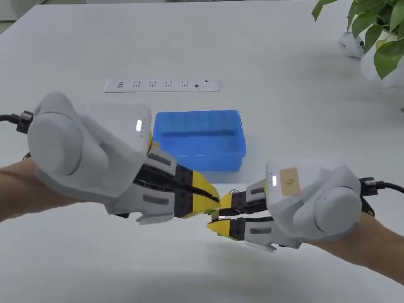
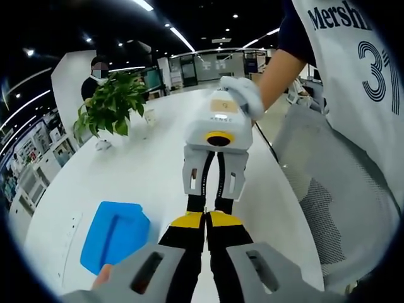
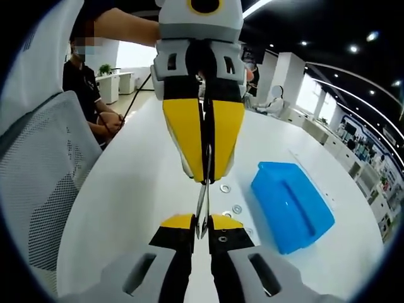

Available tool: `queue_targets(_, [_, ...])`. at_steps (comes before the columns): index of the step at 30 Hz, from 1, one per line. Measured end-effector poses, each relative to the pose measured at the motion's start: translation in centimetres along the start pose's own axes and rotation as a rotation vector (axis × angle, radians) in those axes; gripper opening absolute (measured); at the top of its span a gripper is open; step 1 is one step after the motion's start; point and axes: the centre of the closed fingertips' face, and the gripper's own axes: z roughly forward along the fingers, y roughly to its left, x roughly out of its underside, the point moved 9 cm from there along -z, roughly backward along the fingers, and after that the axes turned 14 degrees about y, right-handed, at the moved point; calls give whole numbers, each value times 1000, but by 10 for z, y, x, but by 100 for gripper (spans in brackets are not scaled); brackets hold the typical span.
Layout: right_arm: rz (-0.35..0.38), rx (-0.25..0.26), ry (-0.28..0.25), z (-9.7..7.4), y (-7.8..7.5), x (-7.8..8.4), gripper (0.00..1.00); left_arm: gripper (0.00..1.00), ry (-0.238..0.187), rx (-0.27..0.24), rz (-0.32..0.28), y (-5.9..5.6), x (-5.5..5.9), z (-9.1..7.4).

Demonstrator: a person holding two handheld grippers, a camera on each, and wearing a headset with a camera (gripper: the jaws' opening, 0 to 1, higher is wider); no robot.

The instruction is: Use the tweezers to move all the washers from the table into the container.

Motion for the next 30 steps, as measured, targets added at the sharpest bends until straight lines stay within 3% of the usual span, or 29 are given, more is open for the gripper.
queue_targets(9, [5, 40, 15, 1, -9, 3, 10, 5, -3, 29, -2, 12, 1, 3])
queue_targets(15, [10, 71, 19, 1, -14, 3, 10, 5, 3, 21, 6, 19, 0, 3])
queue_targets(30, [48, 60, 33, 7, -20, 12, 11, 5, 10, 31, -19, 27, 4, 14])
